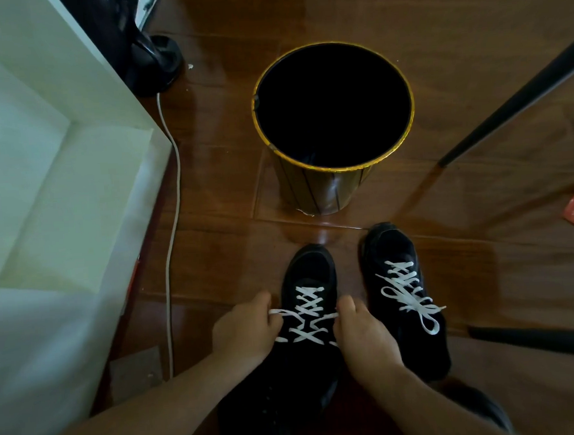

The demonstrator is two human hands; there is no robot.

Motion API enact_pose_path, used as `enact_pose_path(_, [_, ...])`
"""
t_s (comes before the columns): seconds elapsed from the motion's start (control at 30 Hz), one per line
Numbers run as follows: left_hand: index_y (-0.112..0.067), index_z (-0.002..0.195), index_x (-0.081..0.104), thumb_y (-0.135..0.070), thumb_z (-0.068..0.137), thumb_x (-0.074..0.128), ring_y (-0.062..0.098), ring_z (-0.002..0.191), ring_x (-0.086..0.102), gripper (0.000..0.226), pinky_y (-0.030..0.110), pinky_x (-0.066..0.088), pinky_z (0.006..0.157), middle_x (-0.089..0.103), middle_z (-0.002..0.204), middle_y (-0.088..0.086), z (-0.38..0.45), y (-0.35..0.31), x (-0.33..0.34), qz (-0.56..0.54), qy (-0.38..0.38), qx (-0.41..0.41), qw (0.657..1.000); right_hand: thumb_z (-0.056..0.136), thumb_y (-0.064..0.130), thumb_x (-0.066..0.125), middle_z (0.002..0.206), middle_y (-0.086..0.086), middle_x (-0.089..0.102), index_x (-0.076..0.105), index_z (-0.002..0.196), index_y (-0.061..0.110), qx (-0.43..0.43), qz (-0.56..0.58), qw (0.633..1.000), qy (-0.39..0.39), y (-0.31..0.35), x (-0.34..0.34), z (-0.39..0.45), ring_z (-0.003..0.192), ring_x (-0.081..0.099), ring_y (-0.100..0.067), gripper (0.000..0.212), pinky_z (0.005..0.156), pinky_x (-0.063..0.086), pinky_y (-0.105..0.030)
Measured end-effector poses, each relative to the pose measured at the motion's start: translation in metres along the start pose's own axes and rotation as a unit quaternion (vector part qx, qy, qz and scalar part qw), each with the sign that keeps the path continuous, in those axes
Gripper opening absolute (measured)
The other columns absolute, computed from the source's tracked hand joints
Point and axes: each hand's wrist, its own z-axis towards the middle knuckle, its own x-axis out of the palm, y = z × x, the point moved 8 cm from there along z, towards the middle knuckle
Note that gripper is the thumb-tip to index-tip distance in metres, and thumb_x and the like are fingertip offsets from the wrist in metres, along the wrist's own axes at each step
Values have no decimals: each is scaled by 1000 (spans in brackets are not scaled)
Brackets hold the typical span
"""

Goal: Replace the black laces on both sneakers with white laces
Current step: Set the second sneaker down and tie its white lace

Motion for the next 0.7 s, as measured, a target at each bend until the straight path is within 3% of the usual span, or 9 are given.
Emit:
enact_pose_path(0.07, [-27, 94, 40, -46, 103, 45, 27, 83, 60, 21, 36, 39, 65, 54, 82, -6, -4, -9, -3, 46, -9, 30, 998, 106, 24, 48, 111, 4, 57, 43, 114, 24, -11, -28, 1000, -10, 4, -4, -4, 94, 68, -20, 10, 71, 55, -30])
enact_pose_path(0.13, [-27, 93, 42, -49, 105, 46, 26, 81, 62, 25, 36, 41, 64, 59, 82, -4, -5, -9, 2, 10, 12, 28, 1000, 103, 24, 51, 100, 5, 60, 42, 102, 28, 27, 60, 997, -31, -1, -7, -6, 85, 65, -17, 10, 68, 53, -34])
enact_pose_path(0.23, [-26, 88, 57, -53, 104, 54, 18, 75, 65, 32, 37, 49, 68, 68, 80, 0, -4, 12, 19, -194, 81, -34, 977, 100, 34, 59, 89, 4, 67, 53, 96, 28, 141, 271, 951, -35, -15, -2, -10, 80, 64, -12, 10, 70, 53, -36])
enact_pose_path(0.33, [-31, 85, 71, -41, 101, 67, 11, 79, 71, 19, 36, 56, 78, 75, 84, -5, -10, 22, 34, -324, 109, -53, 938, 95, 42, 67, 83, 1, 74, 68, 85, 24, 202, 391, 898, 15, -21, 14, -12, 82, 71, -19, 21, 76, 60, -41])
enact_pose_path(0.43, [-37, 98, 74, -20, 101, 69, -1, 90, 68, 17, 20, 52, 82, 73, 96, -17, -17, 13, 34, -340, 104, -3, 934, 92, 28, 73, 83, 5, 75, 73, 83, 31, 163, 384, 907, 55, -18, 20, -11, 86, 72, -17, 10, 78, 59, -36])
enact_pose_path(0.53, [-38, 103, 78, -15, 100, 70, -7, 101, 65, 24, 9, 46, 86, 74, 102, -17, -20, 7, 29, -331, 87, 42, 939, 92, 16, 72, 88, 7, 76, 75, 85, 35, 130, 355, 921, 92, -21, 21, -10, 89, 72, -11, 20, 83, 60, -33])
enact_pose_path(0.63, [-46, 96, 74, -23, 96, 75, -9, 104, 60, 23, 12, 46, 92, 70, 108, -21, -17, 2, 25, -258, 61, 88, 960, 92, 18, 74, 86, 9, 74, 74, 86, 30, 109, 323, 934, 106, -21, 16, -8, 83, 69, -4, 14, 71, 52, -19])
enact_pose_path(0.7, [-49, 90, 70, -27, 96, 75, -7, 102, 60, 23, 20, 49, 92, 67, 105, -21, -15, -4, 27, -216, 66, 117, 967, 92, 19, 73, 85, 7, 72, 72, 85, 27, 83, 268, 954, 108, -18, 18, -4, 79, 66, -3, 11, 68, 51, -18])
